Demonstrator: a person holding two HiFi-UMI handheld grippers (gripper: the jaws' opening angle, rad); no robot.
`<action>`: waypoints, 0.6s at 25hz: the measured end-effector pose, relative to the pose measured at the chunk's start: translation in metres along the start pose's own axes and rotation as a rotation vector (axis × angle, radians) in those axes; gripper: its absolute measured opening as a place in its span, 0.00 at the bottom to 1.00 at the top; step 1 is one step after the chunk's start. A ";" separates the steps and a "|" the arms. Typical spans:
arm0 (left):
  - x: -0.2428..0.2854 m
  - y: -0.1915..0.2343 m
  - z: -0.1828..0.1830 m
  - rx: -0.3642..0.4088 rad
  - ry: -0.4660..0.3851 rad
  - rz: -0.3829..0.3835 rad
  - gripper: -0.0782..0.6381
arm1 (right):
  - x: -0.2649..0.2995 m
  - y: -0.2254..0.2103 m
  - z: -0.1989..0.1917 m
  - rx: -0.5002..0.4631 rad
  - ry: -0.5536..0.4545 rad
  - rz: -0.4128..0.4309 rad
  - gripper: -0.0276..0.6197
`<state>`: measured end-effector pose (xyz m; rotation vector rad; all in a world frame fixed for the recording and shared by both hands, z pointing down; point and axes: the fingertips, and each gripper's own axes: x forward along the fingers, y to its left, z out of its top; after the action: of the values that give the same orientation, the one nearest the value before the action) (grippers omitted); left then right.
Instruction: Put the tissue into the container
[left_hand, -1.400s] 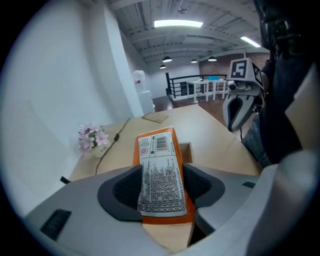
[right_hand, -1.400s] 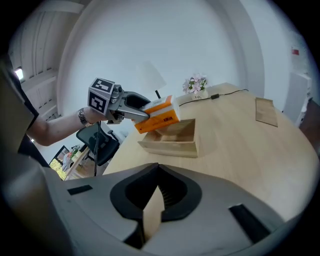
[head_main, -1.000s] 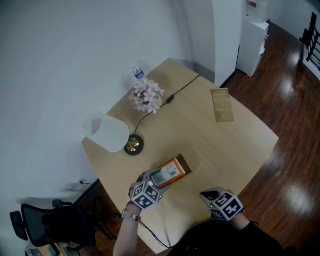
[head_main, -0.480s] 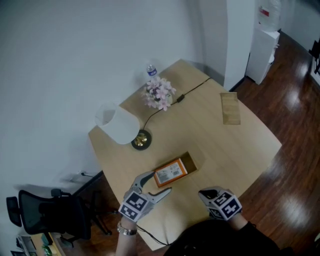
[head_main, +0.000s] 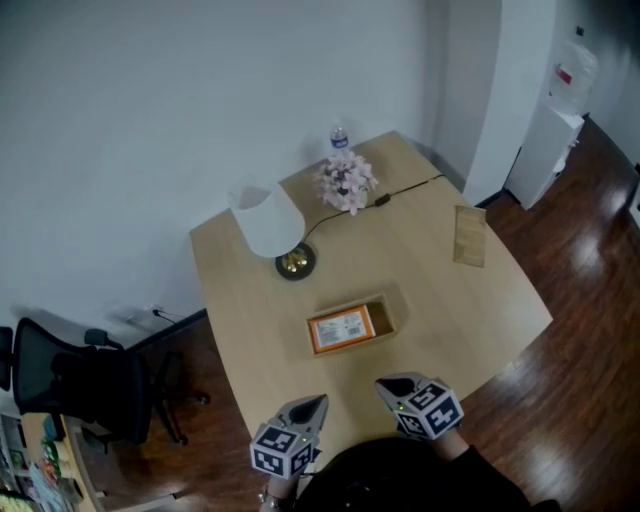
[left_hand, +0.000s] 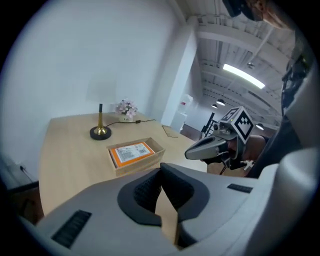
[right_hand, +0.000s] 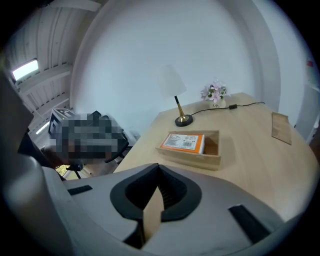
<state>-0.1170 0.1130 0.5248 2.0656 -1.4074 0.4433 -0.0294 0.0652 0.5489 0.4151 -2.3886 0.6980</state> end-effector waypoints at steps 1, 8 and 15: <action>-0.002 -0.002 -0.007 -0.018 -0.003 0.011 0.09 | 0.002 0.005 0.000 -0.015 0.003 0.010 0.02; -0.015 0.003 -0.026 -0.024 -0.001 0.021 0.09 | 0.013 0.039 0.000 -0.072 0.034 0.059 0.02; -0.026 0.004 -0.026 -0.018 -0.017 0.027 0.09 | 0.016 0.050 0.008 -0.102 0.029 0.064 0.02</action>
<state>-0.1293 0.1476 0.5313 2.0425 -1.4452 0.4239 -0.0677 0.0998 0.5350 0.2852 -2.4068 0.6031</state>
